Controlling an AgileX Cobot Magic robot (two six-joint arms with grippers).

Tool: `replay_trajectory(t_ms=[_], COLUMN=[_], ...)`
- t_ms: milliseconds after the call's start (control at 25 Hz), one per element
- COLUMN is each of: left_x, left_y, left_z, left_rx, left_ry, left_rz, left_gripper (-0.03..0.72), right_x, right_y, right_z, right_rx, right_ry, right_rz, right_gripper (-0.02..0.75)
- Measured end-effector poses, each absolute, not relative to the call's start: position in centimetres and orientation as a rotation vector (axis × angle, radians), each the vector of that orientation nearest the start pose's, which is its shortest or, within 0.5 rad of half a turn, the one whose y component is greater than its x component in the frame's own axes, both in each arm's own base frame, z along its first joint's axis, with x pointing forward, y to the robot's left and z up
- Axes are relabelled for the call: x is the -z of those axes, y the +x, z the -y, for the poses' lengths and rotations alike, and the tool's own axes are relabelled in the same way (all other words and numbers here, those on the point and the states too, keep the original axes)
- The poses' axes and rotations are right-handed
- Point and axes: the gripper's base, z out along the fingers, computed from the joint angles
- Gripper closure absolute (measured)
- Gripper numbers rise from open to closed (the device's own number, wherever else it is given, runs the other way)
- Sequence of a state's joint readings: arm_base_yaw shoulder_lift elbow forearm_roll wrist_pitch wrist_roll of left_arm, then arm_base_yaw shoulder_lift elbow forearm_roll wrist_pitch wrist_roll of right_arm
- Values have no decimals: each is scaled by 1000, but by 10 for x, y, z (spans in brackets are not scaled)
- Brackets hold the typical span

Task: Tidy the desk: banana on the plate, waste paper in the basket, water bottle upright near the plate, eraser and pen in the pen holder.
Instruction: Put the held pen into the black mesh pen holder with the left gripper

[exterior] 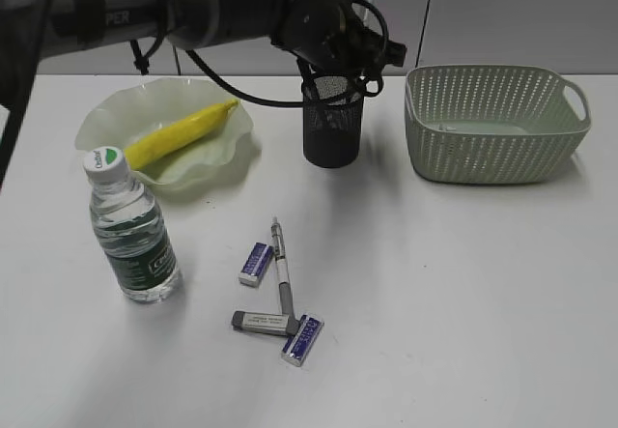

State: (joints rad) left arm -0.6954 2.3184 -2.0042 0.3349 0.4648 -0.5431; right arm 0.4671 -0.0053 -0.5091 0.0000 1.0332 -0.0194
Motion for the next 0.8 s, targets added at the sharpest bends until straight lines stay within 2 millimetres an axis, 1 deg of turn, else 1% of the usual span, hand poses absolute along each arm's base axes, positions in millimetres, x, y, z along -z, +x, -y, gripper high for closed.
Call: replay_trajectory(t_ms=[40, 120, 240, 360, 480, 640, 680, 720, 800], left_x=[-207, -203, -203, -192, -177, -168, -165, -162, -161], left_y=[429, 438, 447, 452, 454, 454, 454, 455, 454], left_z=[334, 330, 327, 322, 319, 319, 319, 320, 320], left_rx=[337, 344, 375, 357, 326, 315, 313, 312, 313], left_ry=[436, 446, 448, 444, 442, 444, 444, 443, 441], left_rz=[-2194, -2139, -2069, -2089, -2138, -2162, -2166, -2175, -2178], left_gripper=[600, 600, 600, 600, 600, 594, 573, 532, 398], right_x=[-282, -282, -282, -282, -282, -282, -282, -282, -282], right_y=[-5, -5, -5, -5, -5, -5, -5, -5, -5], right_z=[3, 3, 3, 3, 3, 3, 3, 3, 3], right_rx=[-286, -287, -287, -287, -287, -287, -287, -287, -287], right_ry=[-485, -484, -484, -484, -484, -484, -484, -484, -484], right_rz=[-1955, -1955, -1955, -1955, -1955, -1955, -1955, -1955, -1955], right_gripper=[442, 442, 442, 443, 443, 443, 443, 443, 443])
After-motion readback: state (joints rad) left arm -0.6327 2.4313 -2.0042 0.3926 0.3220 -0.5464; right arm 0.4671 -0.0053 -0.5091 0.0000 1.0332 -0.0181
